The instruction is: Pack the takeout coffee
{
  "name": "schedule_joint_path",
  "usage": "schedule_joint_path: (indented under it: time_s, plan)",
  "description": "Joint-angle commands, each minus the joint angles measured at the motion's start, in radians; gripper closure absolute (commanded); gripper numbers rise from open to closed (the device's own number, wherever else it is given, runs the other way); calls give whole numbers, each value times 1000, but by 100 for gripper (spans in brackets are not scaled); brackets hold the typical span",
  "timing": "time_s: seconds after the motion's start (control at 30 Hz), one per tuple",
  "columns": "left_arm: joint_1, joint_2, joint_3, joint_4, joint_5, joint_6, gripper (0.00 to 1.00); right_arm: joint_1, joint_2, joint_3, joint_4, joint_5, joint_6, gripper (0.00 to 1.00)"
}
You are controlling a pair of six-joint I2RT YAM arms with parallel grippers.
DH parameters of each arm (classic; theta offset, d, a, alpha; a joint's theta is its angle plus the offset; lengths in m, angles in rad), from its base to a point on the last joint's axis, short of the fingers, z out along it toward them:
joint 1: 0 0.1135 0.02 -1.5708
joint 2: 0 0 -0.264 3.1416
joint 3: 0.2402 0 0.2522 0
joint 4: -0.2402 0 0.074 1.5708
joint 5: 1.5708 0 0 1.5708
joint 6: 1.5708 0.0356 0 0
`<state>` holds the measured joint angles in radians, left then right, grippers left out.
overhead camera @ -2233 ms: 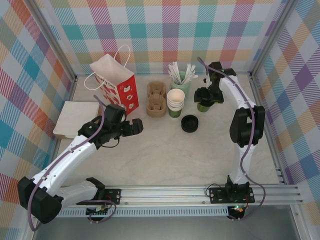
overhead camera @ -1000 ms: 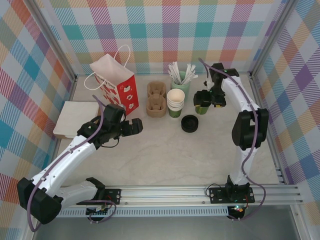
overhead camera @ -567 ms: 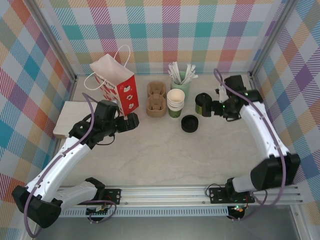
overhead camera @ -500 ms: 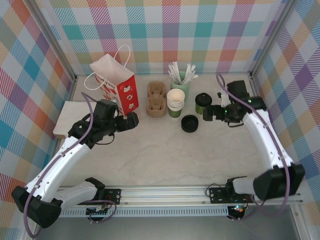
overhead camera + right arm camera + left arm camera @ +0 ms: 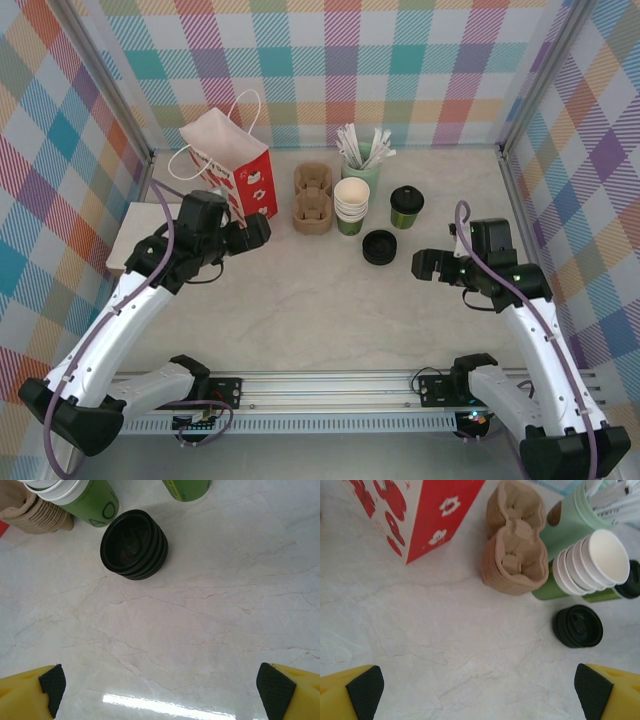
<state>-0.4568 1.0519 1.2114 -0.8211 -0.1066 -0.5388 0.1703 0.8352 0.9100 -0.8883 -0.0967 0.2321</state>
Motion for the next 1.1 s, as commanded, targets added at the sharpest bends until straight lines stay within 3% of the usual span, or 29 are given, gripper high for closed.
schedule_joint_path:
  time_s: [0.0,0.27,0.47,0.83,1.07]
  plan:
    - [55,11,69,-47,-24,-13,0,-3,-53,-34,95,-11,31,0]
    - [293,137,236,-86,150,29,0,-3,-86,-56,112,29,33,0]
    - [407,336,459,-121,140,84,5,-3,-61,-54,101,37,32,0]
    - [432,695,835,-207,-16,102,13,-2,-61,-80,109,68,24,0]
    - [432,871,990,-251,-29,97,17,-3,-47,-92,119,75,21,0]
